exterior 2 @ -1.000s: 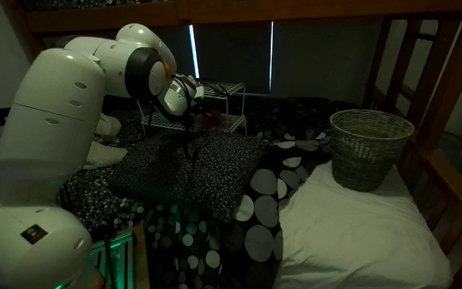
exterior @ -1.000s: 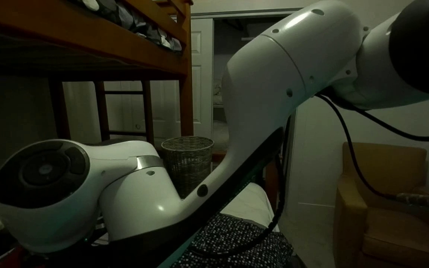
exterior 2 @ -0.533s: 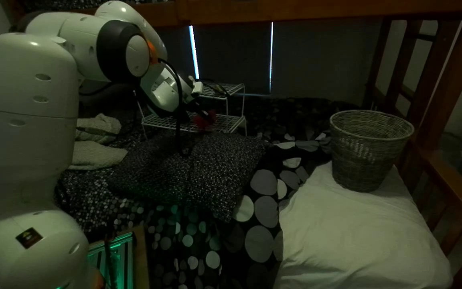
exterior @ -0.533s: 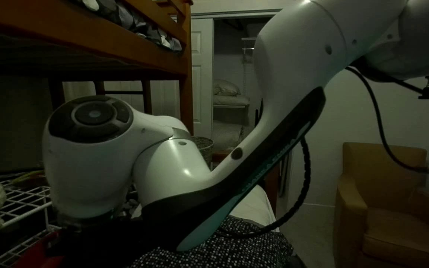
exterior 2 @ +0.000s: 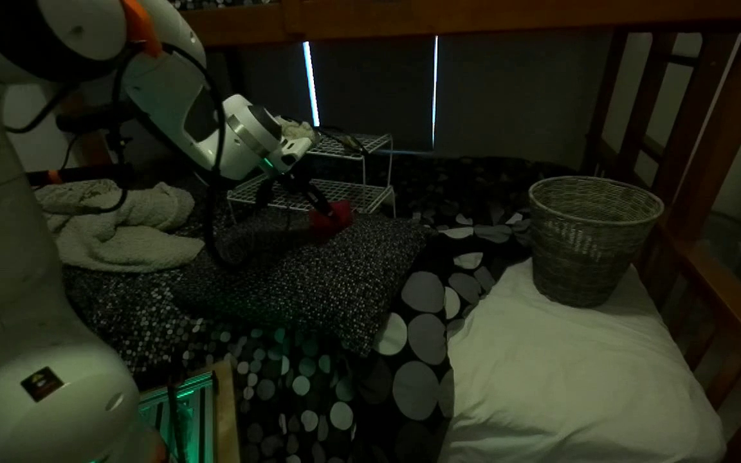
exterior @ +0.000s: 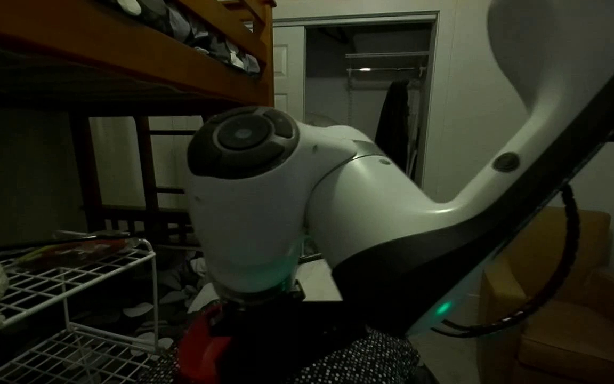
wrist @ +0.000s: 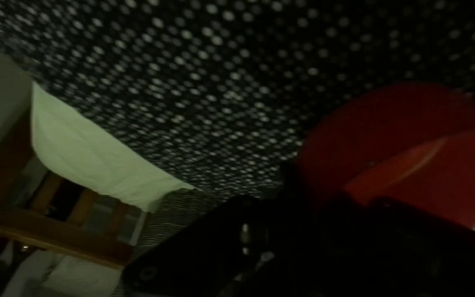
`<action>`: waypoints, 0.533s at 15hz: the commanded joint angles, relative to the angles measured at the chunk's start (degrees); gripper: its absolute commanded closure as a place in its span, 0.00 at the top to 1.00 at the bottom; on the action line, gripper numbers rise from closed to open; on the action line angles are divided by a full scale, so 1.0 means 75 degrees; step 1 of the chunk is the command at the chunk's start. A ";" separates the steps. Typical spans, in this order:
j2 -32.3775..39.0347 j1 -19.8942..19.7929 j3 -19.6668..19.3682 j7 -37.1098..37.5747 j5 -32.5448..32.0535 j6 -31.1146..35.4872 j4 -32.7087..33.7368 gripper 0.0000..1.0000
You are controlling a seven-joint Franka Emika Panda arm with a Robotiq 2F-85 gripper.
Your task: Remove the orange bowl from the rack, then put it on the bed
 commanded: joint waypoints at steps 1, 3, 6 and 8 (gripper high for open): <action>-0.1894 -0.0359 0.0216 0.1044 0.0304 -0.0479 -0.1729 0.01; -0.1179 -0.0492 0.0381 0.0730 0.0132 -0.0430 -0.1058 0.06; -0.1589 -0.0746 0.0478 0.1142 0.0014 -0.0781 -0.1346 0.01; -0.1921 -0.1157 0.0312 0.1413 0.0169 -0.0987 -0.1520 0.01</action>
